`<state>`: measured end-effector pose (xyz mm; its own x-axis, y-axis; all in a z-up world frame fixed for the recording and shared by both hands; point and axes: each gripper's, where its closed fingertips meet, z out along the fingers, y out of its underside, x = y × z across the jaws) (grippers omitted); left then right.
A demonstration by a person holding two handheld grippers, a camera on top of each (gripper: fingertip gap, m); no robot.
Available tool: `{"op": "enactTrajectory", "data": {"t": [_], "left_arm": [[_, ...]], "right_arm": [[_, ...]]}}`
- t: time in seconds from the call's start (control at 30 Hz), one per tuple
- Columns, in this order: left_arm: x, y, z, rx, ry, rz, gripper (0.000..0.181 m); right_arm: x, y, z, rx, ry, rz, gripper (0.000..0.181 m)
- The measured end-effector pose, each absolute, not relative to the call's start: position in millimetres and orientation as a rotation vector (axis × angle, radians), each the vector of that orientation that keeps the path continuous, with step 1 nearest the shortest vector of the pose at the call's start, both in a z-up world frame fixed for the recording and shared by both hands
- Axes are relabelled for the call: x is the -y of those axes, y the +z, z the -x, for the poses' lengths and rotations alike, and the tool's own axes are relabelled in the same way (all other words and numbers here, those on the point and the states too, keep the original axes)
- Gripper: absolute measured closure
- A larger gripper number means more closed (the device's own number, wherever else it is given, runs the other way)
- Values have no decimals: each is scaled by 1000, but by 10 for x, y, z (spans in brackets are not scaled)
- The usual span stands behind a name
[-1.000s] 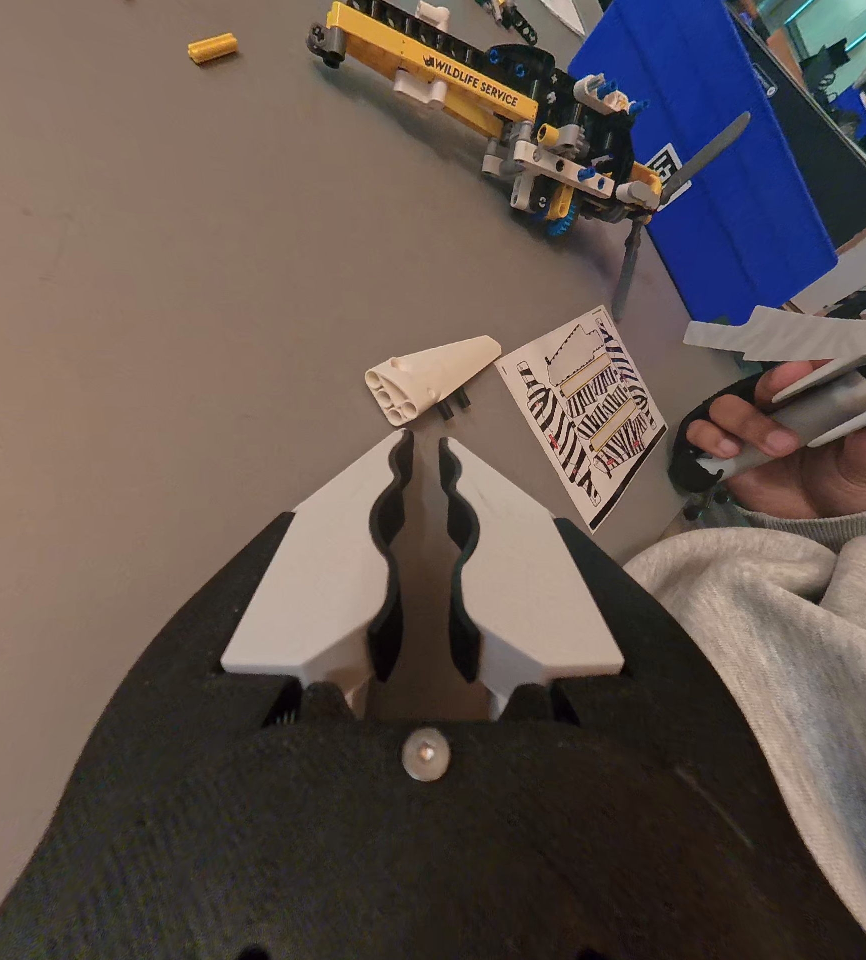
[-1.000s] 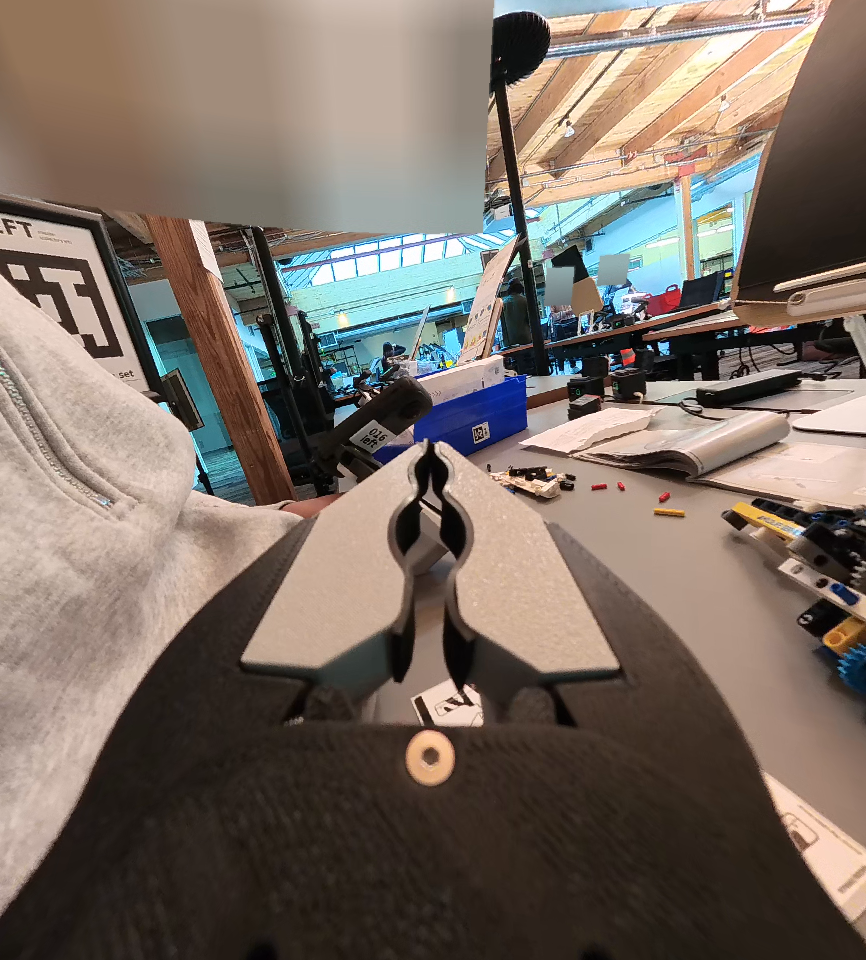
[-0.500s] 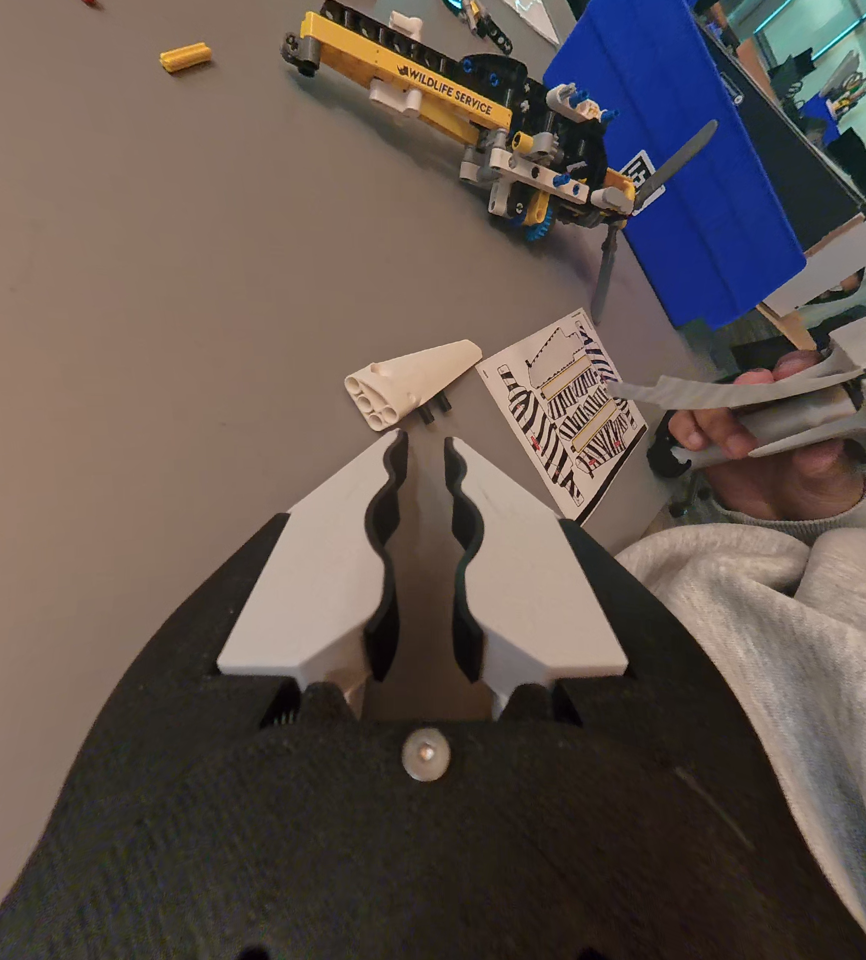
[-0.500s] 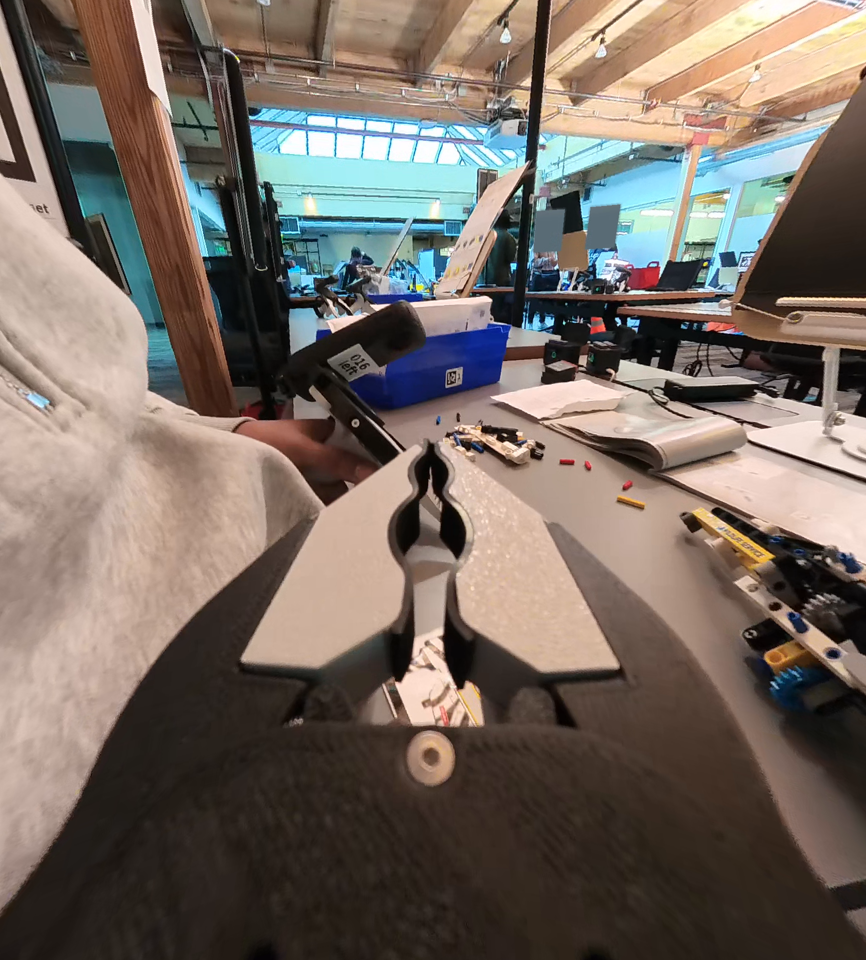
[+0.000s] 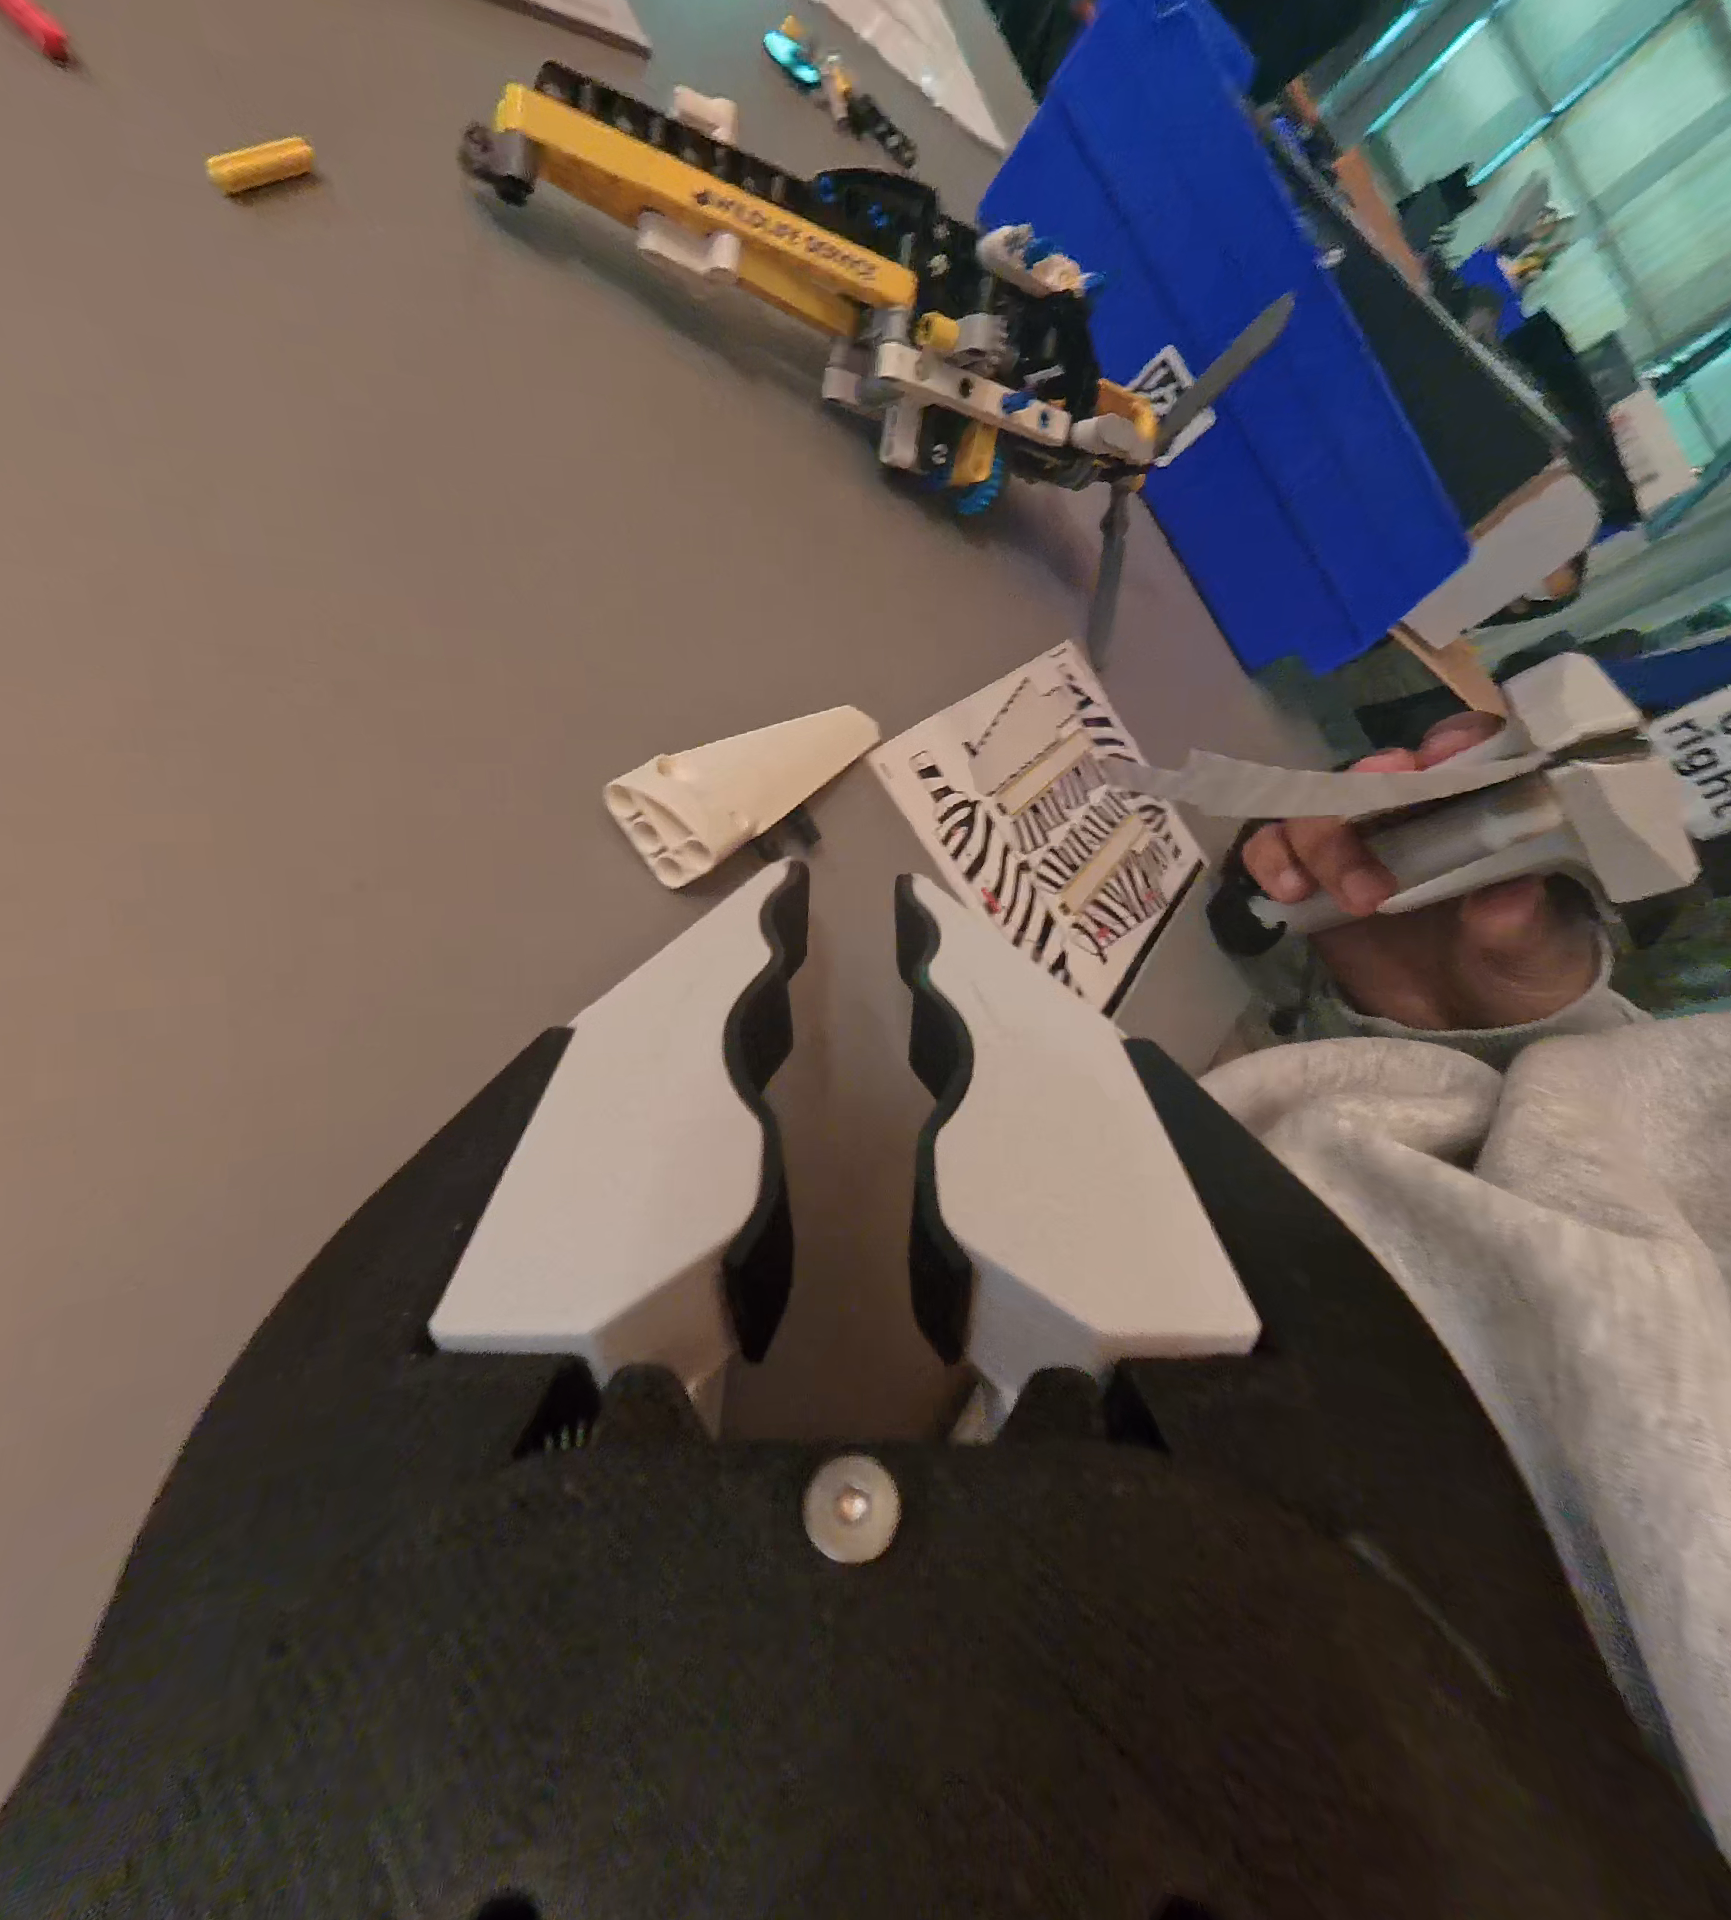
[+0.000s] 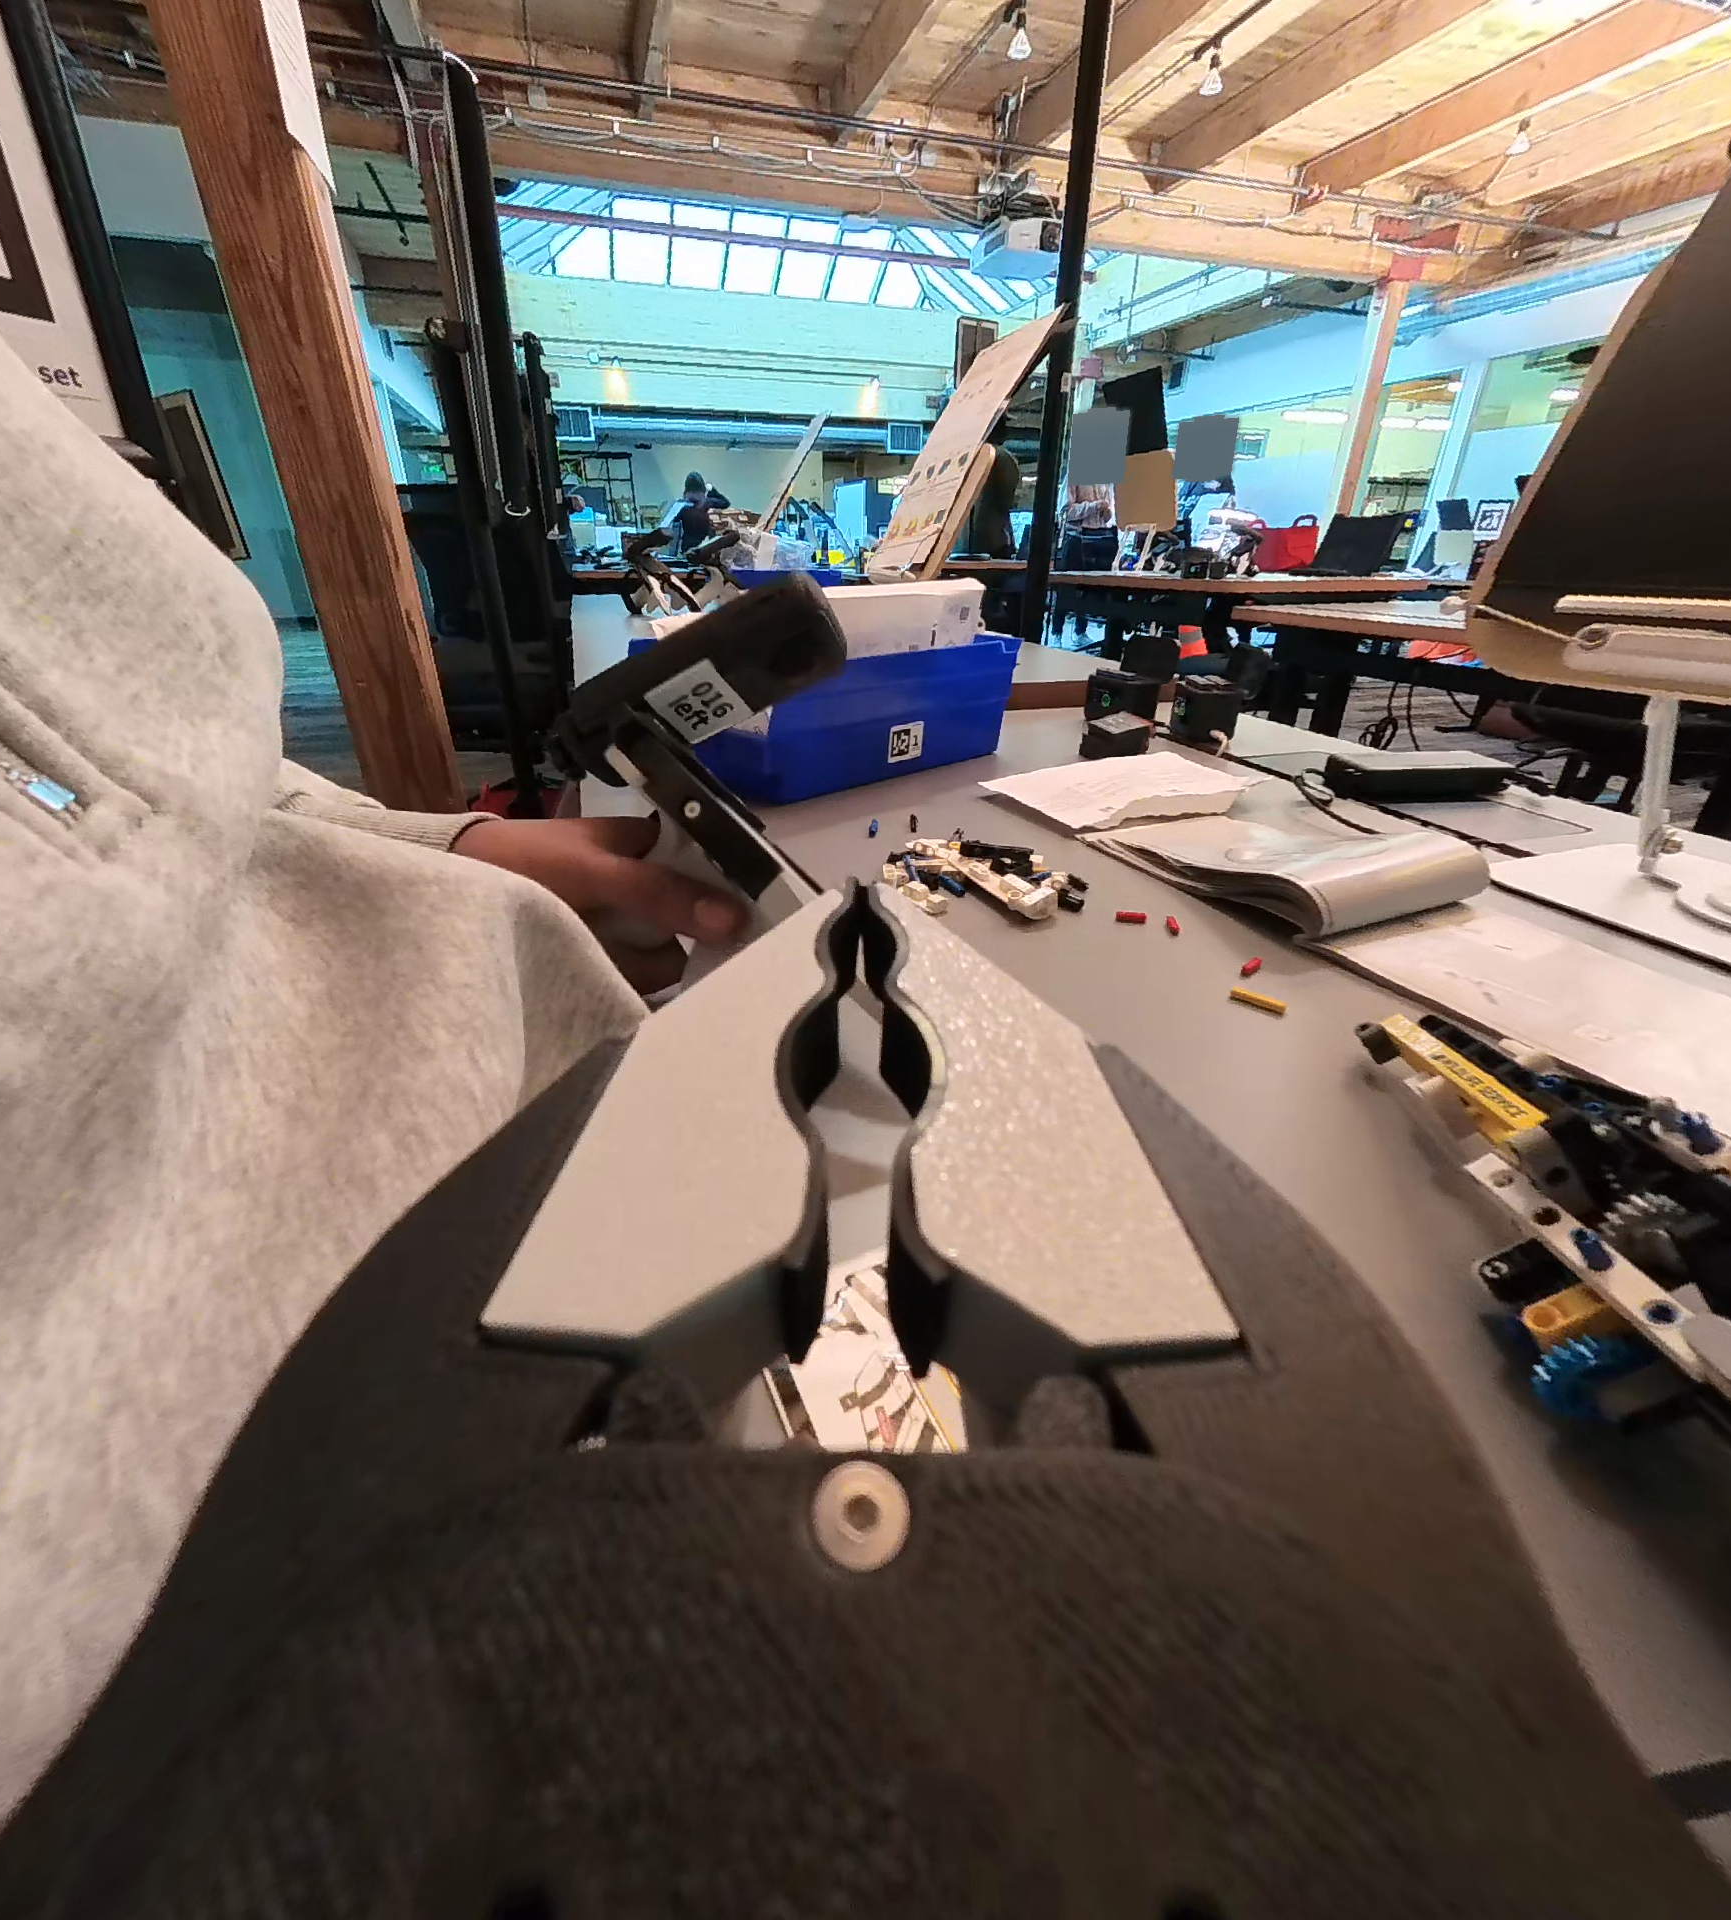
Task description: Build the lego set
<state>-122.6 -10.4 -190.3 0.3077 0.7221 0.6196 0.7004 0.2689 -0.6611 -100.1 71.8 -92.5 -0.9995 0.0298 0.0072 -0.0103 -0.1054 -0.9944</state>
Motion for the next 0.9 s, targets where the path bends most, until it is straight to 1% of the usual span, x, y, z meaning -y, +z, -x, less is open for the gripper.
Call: {"op": "enactTrajectory", "data": {"t": [0.23, 0.9], "left_arm": [[-68, -1786, 1180, 1284, 8, 1478, 165], [-149, -1714, 1148, 1224, -8, 1474, 165]], "right_arm": [[-704, -933, 999, 2085, 2307, 15, 181], [-678, -927, 978, 2085, 2293, 18, 181]]}}
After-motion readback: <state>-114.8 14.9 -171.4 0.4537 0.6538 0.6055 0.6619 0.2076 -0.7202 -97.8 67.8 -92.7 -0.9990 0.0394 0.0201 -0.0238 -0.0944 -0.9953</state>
